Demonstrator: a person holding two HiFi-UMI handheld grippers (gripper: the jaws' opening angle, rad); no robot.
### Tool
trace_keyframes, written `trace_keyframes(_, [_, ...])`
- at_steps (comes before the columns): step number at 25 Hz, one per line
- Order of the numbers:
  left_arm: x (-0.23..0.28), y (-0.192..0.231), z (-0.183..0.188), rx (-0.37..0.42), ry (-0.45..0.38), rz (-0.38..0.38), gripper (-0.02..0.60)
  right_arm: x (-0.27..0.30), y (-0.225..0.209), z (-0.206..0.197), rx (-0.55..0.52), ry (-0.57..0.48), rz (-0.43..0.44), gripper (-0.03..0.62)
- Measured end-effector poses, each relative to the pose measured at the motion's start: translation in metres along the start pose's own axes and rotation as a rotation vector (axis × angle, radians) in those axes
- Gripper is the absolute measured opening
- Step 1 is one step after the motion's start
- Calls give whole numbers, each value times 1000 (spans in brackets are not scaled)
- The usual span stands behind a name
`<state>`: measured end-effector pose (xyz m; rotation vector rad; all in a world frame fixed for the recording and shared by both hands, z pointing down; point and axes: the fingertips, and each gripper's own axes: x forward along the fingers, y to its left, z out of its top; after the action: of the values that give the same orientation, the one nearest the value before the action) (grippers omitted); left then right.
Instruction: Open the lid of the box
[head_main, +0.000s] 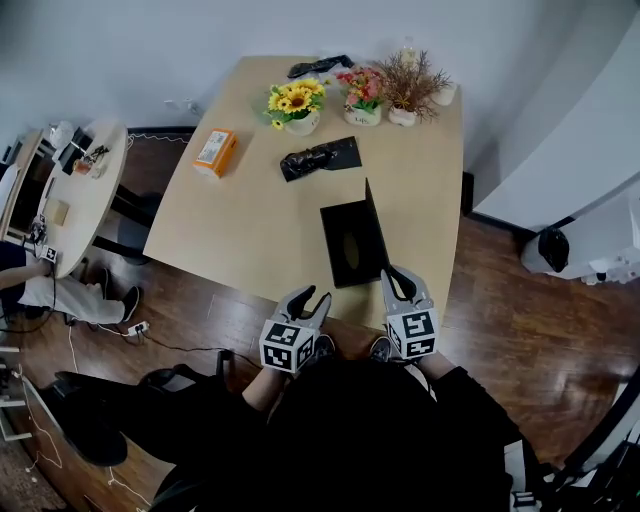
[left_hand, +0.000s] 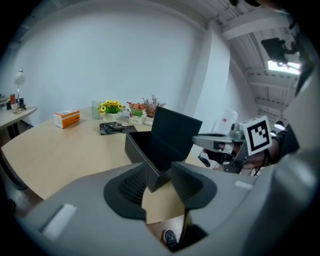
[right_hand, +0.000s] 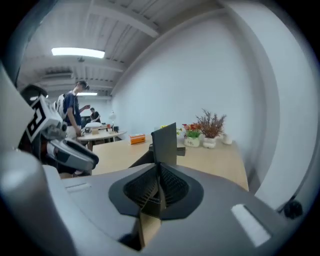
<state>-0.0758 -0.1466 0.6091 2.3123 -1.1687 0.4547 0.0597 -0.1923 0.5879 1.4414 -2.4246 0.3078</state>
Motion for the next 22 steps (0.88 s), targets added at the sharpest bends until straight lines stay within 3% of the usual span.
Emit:
trace_keyframes(4, [-7,7,-5,-19,0,18,124,-3,-17,-3,218,2,0,18])
trace_keyframes(8, [-10,1,-7,-19,-1,10,123,-7,-39,-11,514,-29,11,14])
trace_keyframes(18, [-16,-7,-10,-11,22,8,118,-6,-71,-43,1081,-119,133,15])
trace_keyframes(22, [-22,-4,-15,-8,22,27,115,0,-80,-72,1402,-155,188,17])
